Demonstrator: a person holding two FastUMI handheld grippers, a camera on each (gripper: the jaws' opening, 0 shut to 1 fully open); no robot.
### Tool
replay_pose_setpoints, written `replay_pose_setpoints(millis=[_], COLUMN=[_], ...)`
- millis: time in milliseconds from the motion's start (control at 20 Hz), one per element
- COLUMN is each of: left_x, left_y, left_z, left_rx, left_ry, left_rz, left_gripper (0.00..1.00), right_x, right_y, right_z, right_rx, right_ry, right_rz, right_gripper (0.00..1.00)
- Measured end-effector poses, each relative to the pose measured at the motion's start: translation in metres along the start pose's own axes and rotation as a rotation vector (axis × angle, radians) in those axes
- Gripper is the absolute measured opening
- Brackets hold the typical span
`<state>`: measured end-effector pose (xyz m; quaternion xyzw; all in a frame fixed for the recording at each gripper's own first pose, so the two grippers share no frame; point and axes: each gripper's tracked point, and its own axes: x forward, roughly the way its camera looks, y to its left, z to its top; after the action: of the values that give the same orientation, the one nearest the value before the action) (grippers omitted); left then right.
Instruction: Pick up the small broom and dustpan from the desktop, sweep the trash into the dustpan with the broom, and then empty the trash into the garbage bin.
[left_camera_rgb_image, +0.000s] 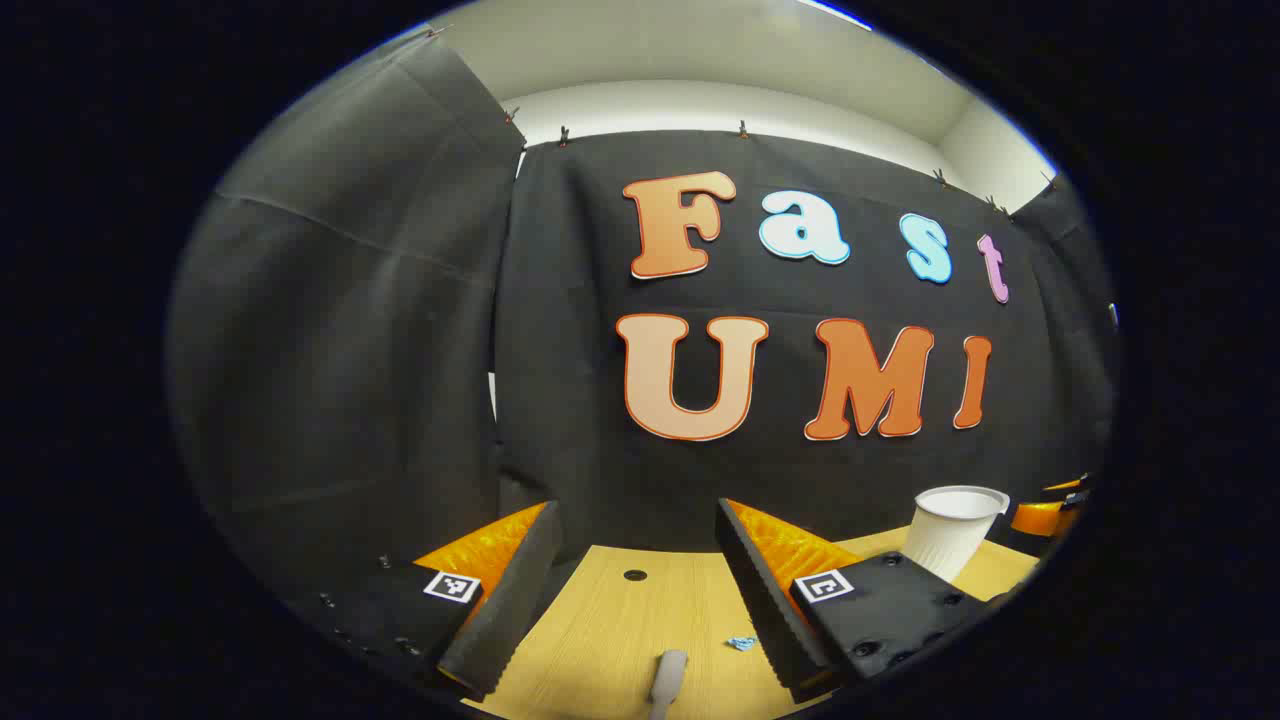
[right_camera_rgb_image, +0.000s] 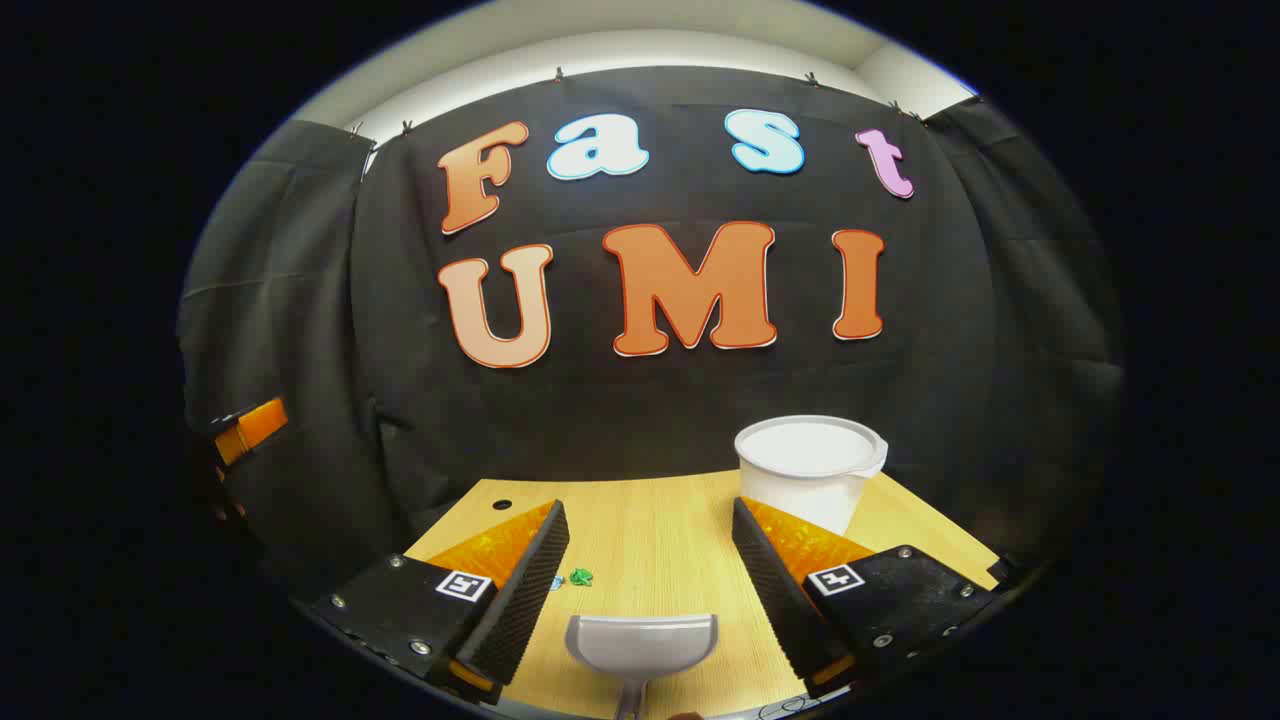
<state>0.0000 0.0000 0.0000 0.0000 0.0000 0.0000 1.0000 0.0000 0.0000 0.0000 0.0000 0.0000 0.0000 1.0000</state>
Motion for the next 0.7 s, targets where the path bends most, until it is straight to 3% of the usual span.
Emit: replay_pose_setpoints(millis=[250, 700], left_x=[0.013, 0.056], left_y=[-0.003, 0.005], left_z=[-0.008, -0.008], left_rx=[0.001, 0.022], left_ry=[0.014, 0.032], left_rz=[0.019, -0.024], left_gripper=[0.96, 1.00], right_x=[0.016, 0.035], right_y=[-0.010, -0.001], right_z=[-0.005, 0.000], right_rx=[0.017, 0.014], right_ry=[0.025, 0.028], right_rz=[0.011, -0.031], right_gripper=[0.99, 0.99])
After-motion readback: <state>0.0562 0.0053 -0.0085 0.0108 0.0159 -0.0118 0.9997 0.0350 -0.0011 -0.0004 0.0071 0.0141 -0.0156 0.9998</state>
